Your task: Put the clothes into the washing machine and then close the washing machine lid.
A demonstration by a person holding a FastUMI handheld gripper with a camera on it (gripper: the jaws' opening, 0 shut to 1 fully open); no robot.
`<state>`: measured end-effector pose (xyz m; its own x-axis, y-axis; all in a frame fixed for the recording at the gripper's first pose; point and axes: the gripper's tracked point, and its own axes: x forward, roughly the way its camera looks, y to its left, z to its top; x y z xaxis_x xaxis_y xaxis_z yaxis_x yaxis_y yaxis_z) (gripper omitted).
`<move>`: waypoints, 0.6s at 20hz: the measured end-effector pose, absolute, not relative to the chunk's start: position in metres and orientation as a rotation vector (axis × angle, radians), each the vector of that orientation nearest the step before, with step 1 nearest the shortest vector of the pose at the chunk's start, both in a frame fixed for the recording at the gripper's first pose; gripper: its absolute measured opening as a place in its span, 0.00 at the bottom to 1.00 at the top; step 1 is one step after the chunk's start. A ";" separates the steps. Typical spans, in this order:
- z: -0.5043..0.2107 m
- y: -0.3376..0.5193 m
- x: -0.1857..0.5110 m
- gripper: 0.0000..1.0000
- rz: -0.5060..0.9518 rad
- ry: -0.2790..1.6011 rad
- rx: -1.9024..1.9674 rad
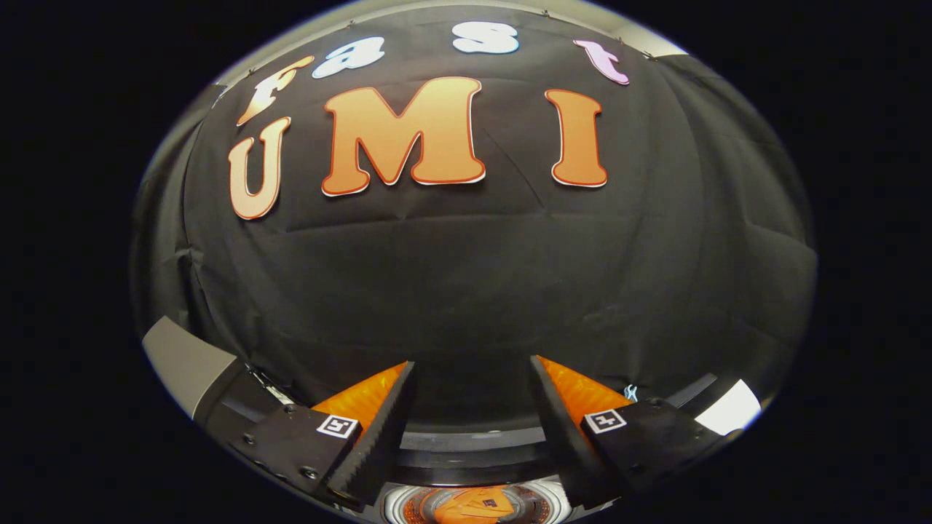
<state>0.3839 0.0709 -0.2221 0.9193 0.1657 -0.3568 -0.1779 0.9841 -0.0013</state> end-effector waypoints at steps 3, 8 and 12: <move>-0.224 0.068 0.371 0.97 0.175 0.365 -0.038; -0.230 0.064 0.345 0.97 0.173 0.368 -0.043; -0.234 0.062 0.328 0.97 0.174 0.372 -0.048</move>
